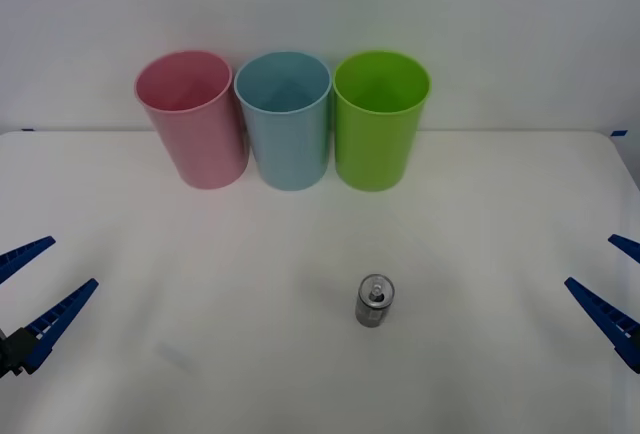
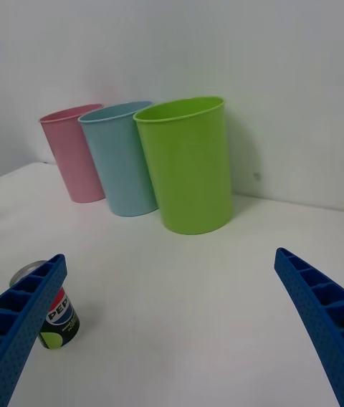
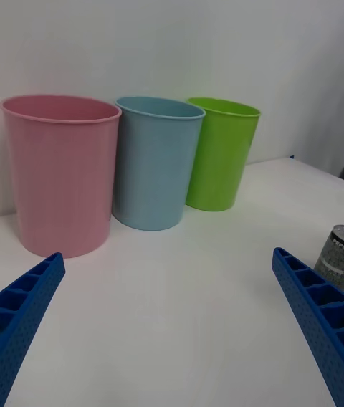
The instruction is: Grasp the object on the table and drop it into the matching bin: aluminum can to the light blue bin, PET bottle to the pink bin.
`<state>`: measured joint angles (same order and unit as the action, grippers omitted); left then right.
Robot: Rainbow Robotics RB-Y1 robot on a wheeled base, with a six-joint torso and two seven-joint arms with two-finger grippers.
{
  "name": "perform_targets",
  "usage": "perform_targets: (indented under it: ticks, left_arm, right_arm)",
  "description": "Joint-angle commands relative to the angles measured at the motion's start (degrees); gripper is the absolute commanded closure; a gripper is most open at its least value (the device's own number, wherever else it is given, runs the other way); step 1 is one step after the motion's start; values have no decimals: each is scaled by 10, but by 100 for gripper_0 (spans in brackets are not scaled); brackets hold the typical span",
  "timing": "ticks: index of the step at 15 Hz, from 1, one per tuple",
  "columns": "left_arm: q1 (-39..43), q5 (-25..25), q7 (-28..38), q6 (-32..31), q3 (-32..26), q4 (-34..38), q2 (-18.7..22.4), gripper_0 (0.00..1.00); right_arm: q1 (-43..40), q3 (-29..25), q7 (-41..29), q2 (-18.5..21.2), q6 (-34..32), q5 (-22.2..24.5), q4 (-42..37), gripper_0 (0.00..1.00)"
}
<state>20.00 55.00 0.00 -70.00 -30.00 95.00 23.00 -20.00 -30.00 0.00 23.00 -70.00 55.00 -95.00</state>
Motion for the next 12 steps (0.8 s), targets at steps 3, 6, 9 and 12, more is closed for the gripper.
perform_targets:
  ticks: [3, 6, 9, 12]
  left_arm:
    - [0, 0, 0, 0, 0, 0, 0, 0]
    - [0, 0, 0, 0, 0, 0, 0, 0]
    - [0, 0, 0, 0, 0, 0, 0, 0]
    - [0, 0, 0, 0, 0, 0, 0, 0]
  right_arm:
    - [2, 9, -1, -1, -3, 9, -1, 0]
    - [0, 21, 0, 0, -1, 10, -3, 0]
    - [-2, 28, 0, 2, -13, 29, -3, 0]
    - [-4, 47, 3, 3, -18, 47, -3, 0]
